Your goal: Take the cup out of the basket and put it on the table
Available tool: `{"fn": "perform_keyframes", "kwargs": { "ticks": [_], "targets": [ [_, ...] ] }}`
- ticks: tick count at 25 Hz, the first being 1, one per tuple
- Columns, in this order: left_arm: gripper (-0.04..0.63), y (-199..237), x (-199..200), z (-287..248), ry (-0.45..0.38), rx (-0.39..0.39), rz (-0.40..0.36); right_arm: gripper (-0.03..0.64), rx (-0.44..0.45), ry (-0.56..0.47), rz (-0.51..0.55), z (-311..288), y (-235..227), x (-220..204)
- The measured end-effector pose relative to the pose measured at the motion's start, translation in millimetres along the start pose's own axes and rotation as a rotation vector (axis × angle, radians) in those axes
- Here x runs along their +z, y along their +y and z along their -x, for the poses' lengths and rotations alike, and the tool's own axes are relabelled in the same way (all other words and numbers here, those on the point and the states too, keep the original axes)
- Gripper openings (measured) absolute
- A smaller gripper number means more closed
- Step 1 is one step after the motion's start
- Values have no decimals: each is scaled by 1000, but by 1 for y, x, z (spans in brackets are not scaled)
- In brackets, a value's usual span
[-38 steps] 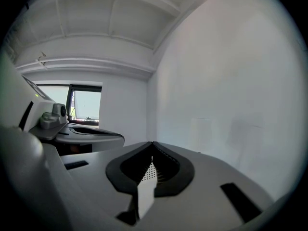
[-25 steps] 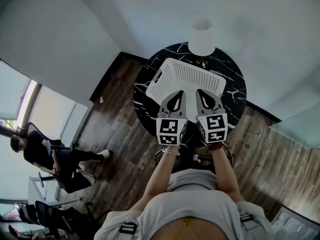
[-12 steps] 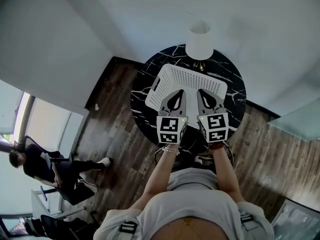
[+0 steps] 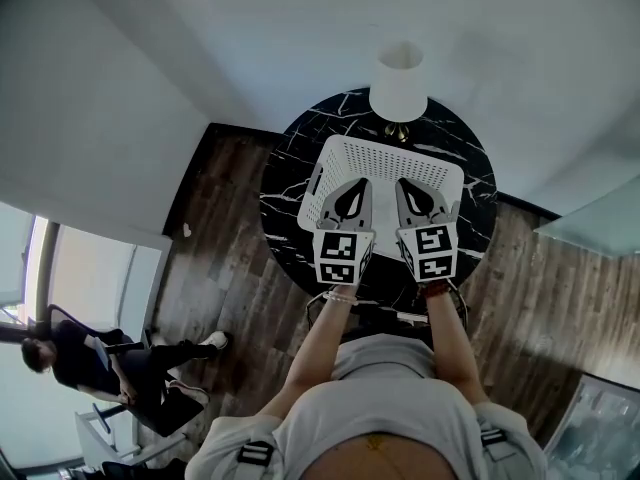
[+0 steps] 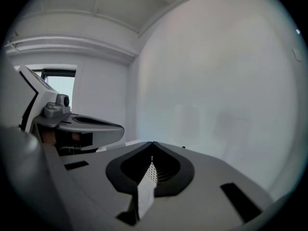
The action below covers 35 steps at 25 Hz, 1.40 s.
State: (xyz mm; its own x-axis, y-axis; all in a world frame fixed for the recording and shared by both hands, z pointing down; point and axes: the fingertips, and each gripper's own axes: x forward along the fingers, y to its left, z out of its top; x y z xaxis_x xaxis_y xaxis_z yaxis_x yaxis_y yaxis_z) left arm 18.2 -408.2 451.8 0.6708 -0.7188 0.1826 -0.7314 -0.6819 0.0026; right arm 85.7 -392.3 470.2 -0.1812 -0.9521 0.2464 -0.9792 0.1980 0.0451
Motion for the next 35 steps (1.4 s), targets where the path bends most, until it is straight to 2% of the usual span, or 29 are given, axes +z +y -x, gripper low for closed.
{"fn": "perform_keyframes", "kwargs": {
  "ticks": [6,16,26,35],
  "targets": [
    [5,20,-7,-9,11,-58,-15,9,-10,50,-4,-22,14,-10],
    [5,38,-20,-16,30,-74,-9,9,-38,109,1,-35,16,-23],
    [5,47,-25,-25,53,-3,12,9,36,171,25,-46,11,-39],
    [5,61,-27,-30,65,81,48,9,142,241,45,-60,15,-50]
  ]
}}
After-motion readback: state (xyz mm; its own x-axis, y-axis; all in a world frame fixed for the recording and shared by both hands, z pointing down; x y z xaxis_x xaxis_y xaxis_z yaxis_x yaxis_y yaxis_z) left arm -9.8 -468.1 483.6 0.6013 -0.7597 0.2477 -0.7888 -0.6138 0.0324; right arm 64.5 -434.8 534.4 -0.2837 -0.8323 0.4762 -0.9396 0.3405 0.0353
